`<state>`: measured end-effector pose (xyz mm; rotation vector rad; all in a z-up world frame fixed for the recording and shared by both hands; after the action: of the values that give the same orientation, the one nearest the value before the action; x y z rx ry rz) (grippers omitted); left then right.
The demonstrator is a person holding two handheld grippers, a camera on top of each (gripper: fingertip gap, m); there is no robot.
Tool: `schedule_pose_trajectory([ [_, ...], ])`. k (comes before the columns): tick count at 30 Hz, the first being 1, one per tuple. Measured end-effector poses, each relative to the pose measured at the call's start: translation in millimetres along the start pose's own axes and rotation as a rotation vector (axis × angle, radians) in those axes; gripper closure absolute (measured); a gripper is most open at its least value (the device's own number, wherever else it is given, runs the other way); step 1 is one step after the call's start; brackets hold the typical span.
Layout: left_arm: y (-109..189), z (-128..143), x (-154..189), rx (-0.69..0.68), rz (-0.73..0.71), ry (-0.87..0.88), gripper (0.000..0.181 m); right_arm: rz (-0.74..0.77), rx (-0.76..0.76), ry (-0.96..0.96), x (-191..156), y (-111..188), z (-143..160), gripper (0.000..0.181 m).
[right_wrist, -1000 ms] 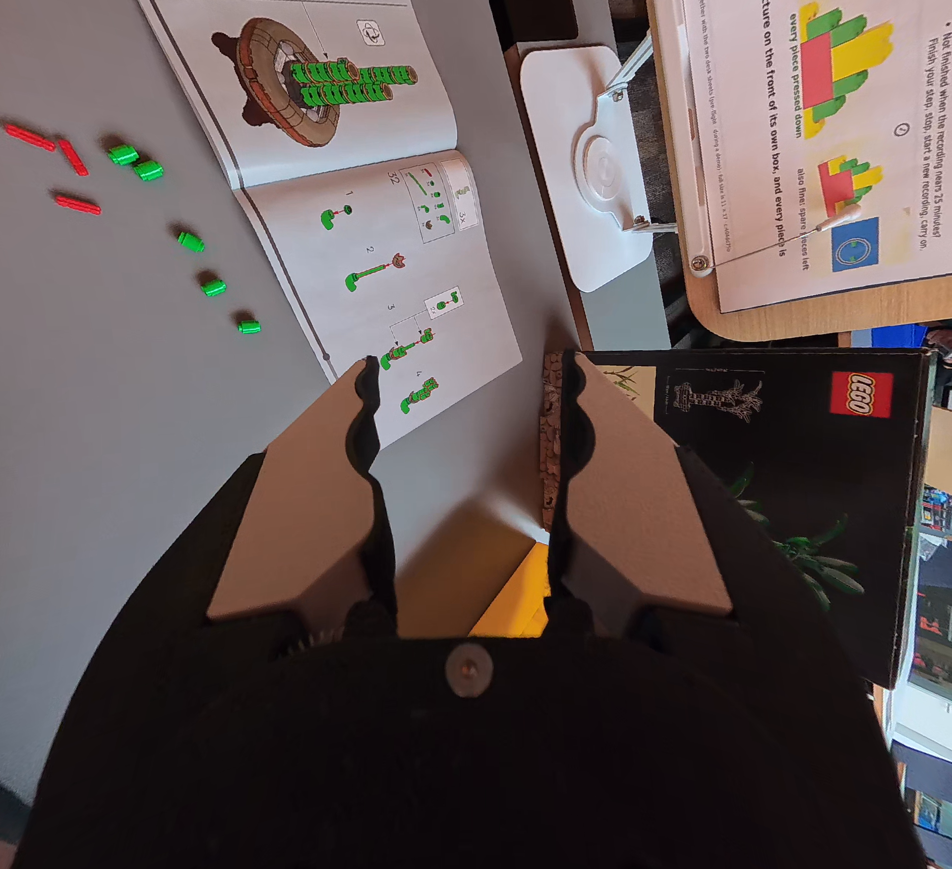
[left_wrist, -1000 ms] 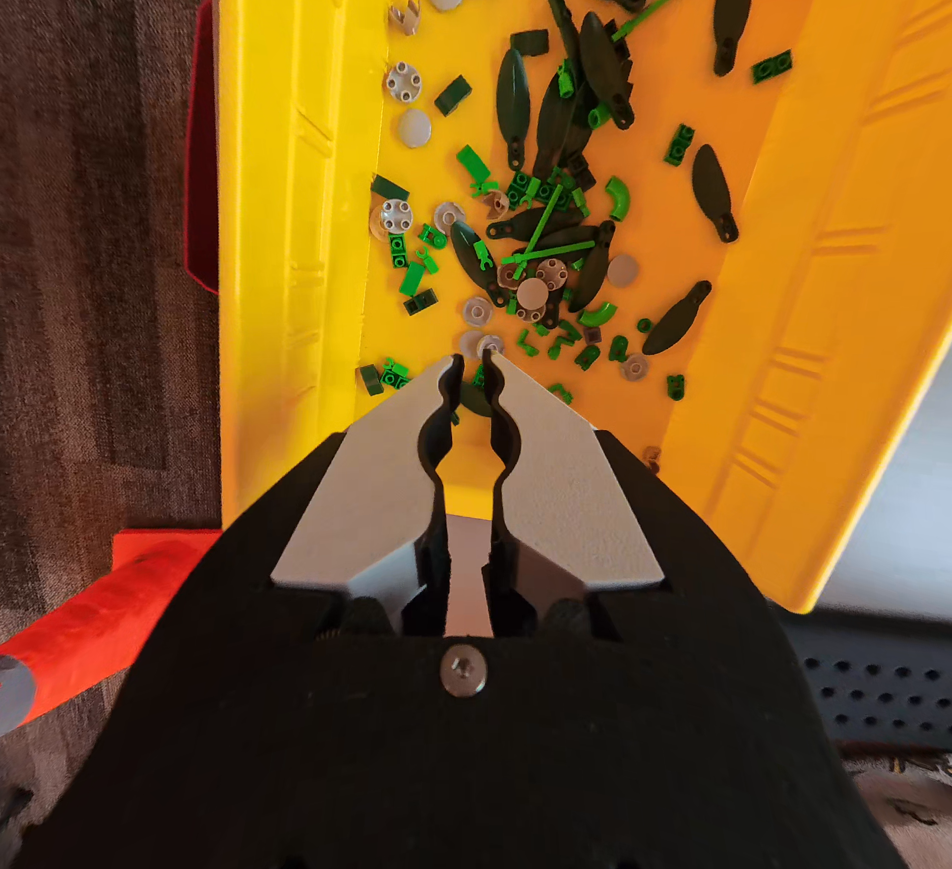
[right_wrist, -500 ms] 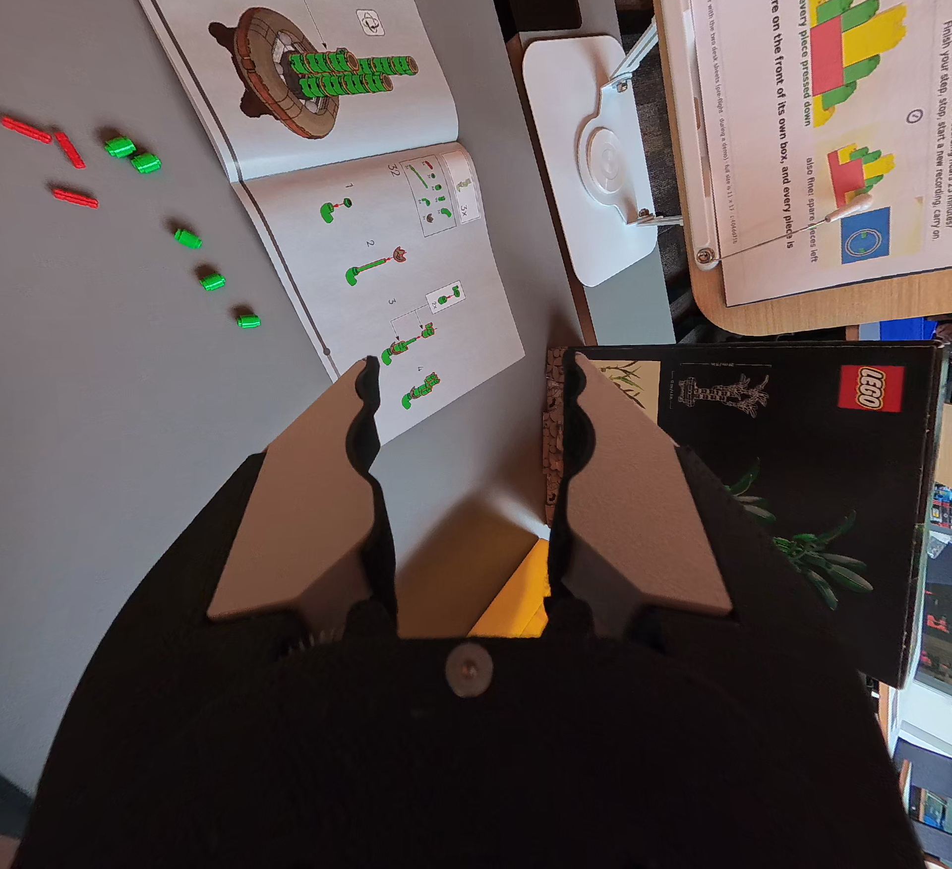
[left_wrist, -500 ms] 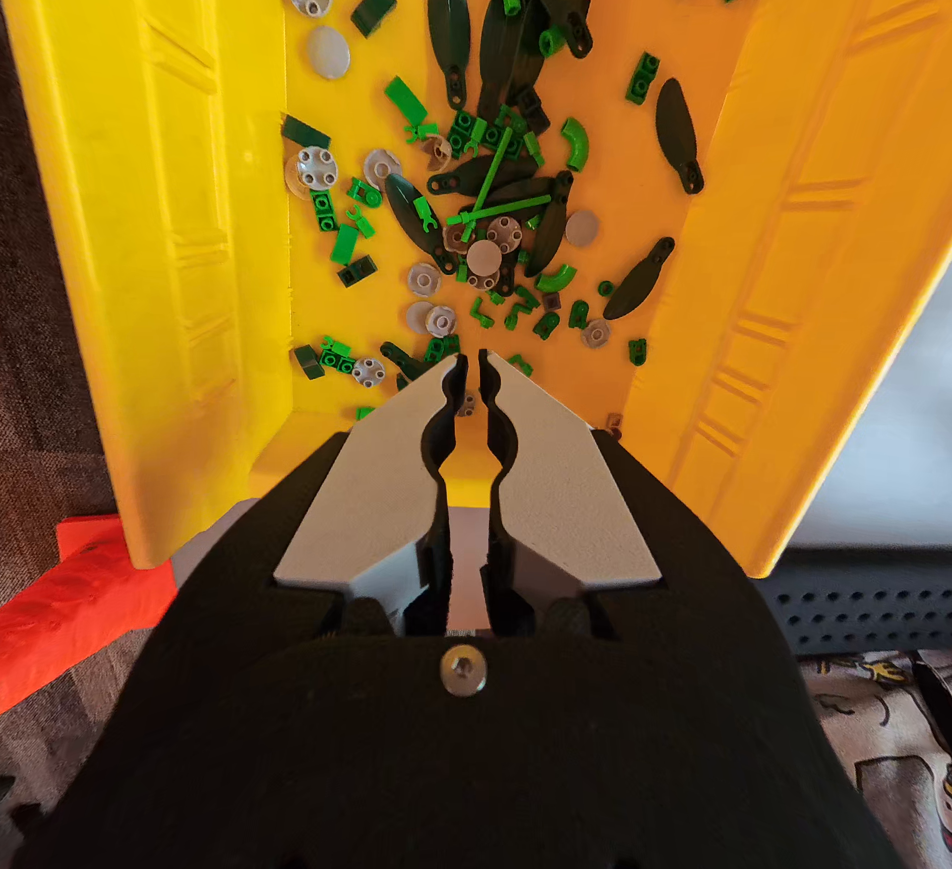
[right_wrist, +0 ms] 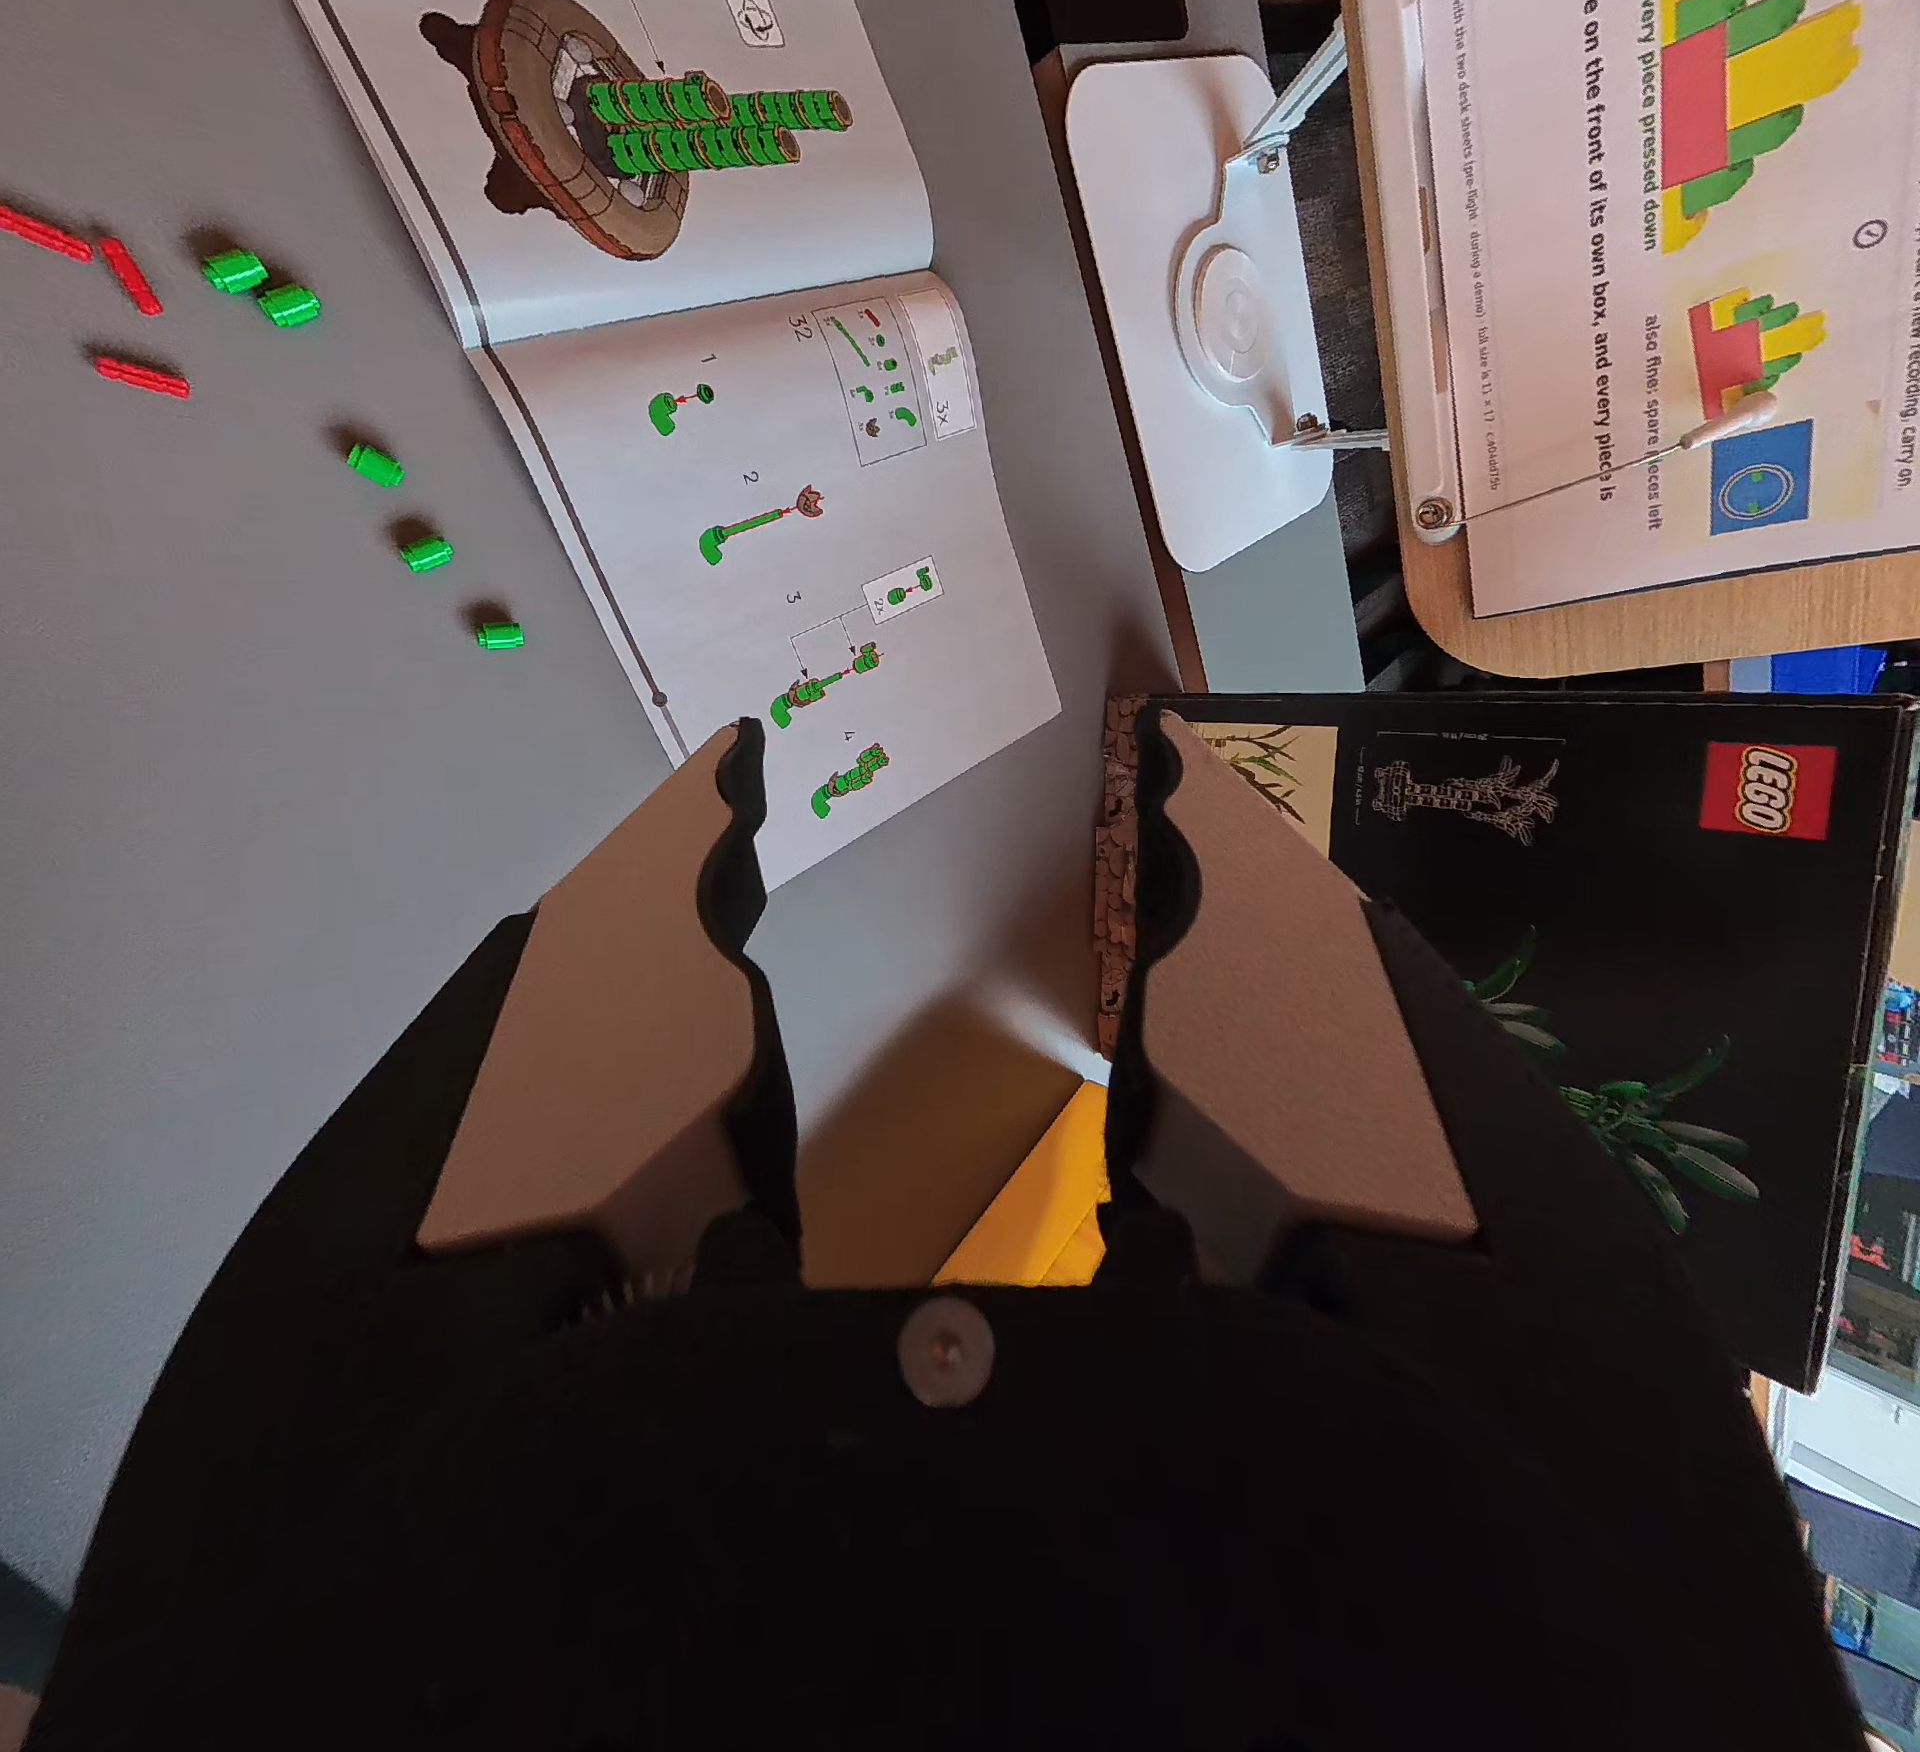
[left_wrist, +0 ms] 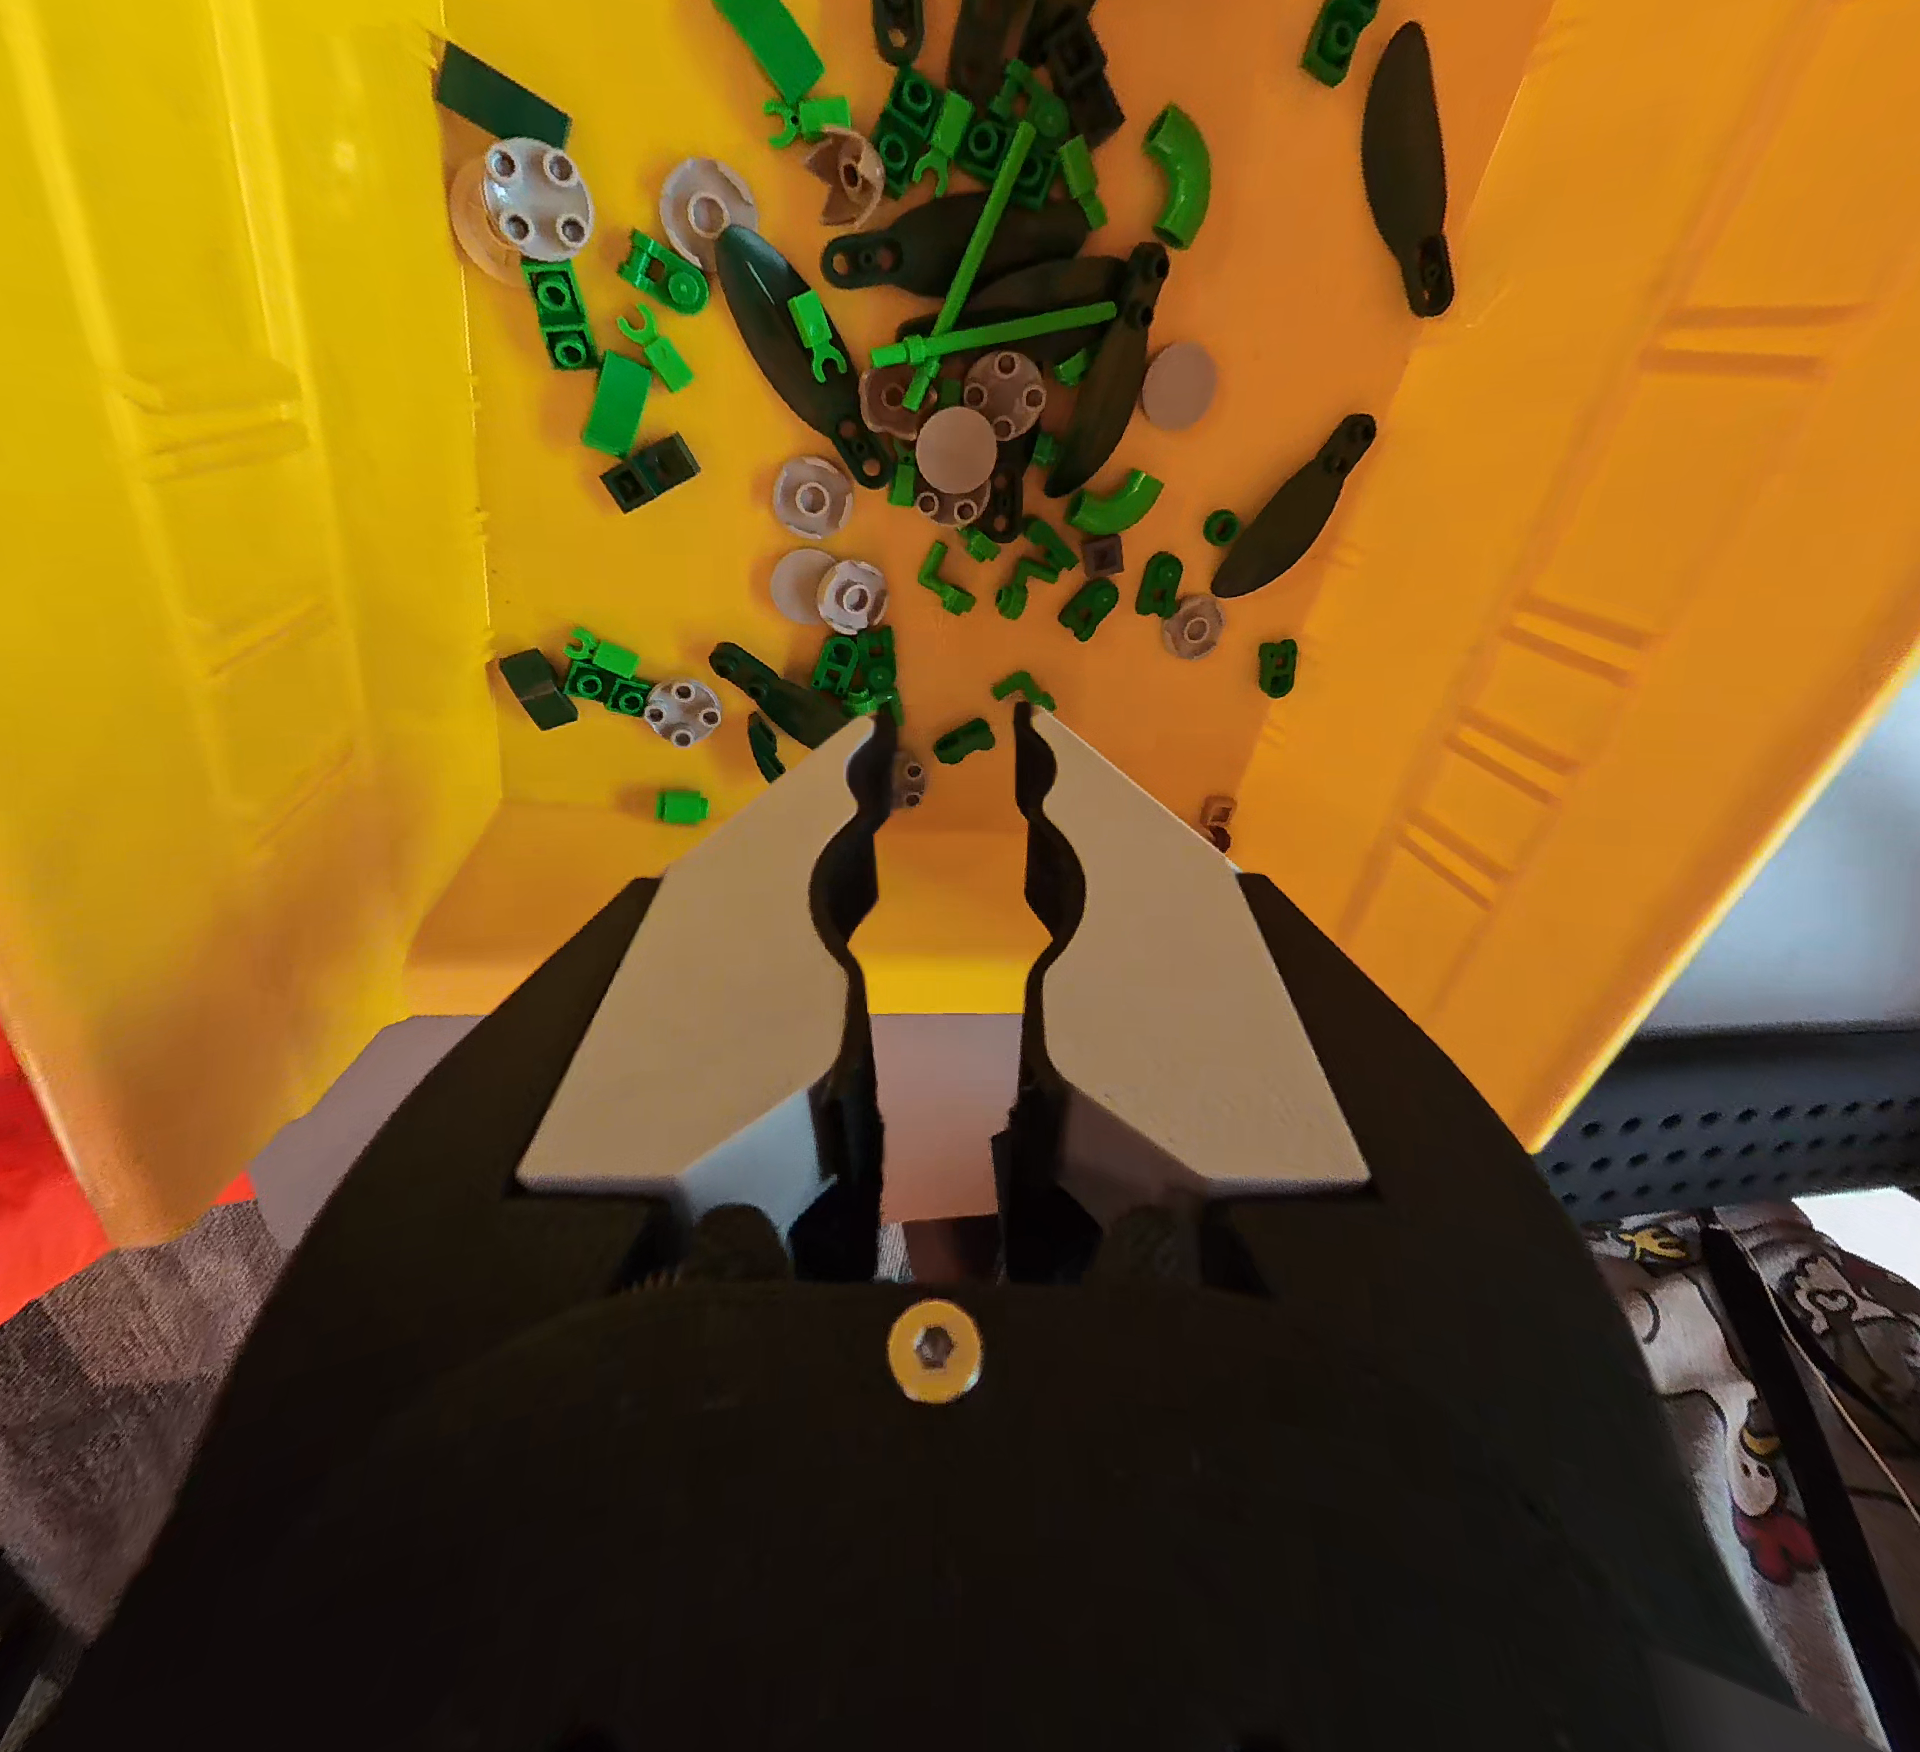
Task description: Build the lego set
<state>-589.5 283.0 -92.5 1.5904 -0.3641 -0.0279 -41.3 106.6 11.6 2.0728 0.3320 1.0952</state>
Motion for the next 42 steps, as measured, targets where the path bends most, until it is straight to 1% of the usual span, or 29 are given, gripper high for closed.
schedule_pose_trajectory([
  [2, -3, 1, -1, -0.02, 0.0, 0.005, 0.157, 0.0, 0.0, 0.001, 0, 0, 0, 0.11],
  [4, -4, 0, -2, -0.025, -0.009, 0.006, 0.147, -0.001, -0.002, 0.003, 0, 0, 0, 0.11],
  [8, -2, -8, -5, 0.015, -0.041, 0.013, 0.147, -0.005, -0.006, 0.007, -1, -1, -1, 0.11],
  [11, 1, -20, -3, 0.081, -0.044, 0.003, 0.157, -0.006, -0.008, 0.01, -2, -2, -1, 0.11],
  [15, -1, -36, 7, 0.139, 0.006, -0.06, 0.173, -0.008, -0.011, 0.01, -2, -2, 0, 0.11],
  [17, -5, -43, 14, 0.158, 0.033, -0.096, 0.176, -0.009, -0.013, 0.01, -2, -2, 0, 0.11],
  [21, -17, -56, 23, 0.155, 0.092, -0.088, 0.176, -0.011, -0.016, 0.01, -2, -3, 1, 0.11],
  [24, -24, -62, 25, 0.132, 0.08, -0.077, 0.174, -0.012, -0.016, 0.01, -2, -3, 1, 0.11],
  [26, -25, -64, 26, 0.14, 0.076, -0.079, 0.174, -0.012, -0.017, 0.01, -2, -2, 1, 0.11],
  [34, -31, -69, 15, 0.153, 0.067, -0.01, 0.17, -0.011, -0.018, 0.008, -1, -2, 2, 0.11],
  [36, -24, -71, 11, 0.203, 0.068, 0.012, 0.17, -0.011, -0.018, 0.008, -1, -2, 2, 0.11],
  [40, 0, -76, 4, 0.364, 0.065, 0.065, 0.17, -0.014, -0.022, 0.011, -1, -3, 2, 0.11],
  [42, 8, -76, 3, 0.413, 0.08, 0.074, 0.17, -0.016, -0.026, 0.012, -2, -4, 2, 0.11],
])
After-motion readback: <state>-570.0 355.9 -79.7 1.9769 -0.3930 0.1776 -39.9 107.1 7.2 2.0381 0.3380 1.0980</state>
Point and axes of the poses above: each gripper's, where its closed fingertips meet, y back along the fingers, z out of its underside, x = y × z across the jaws, the point moved 8 cm from there along y, back along the fingers
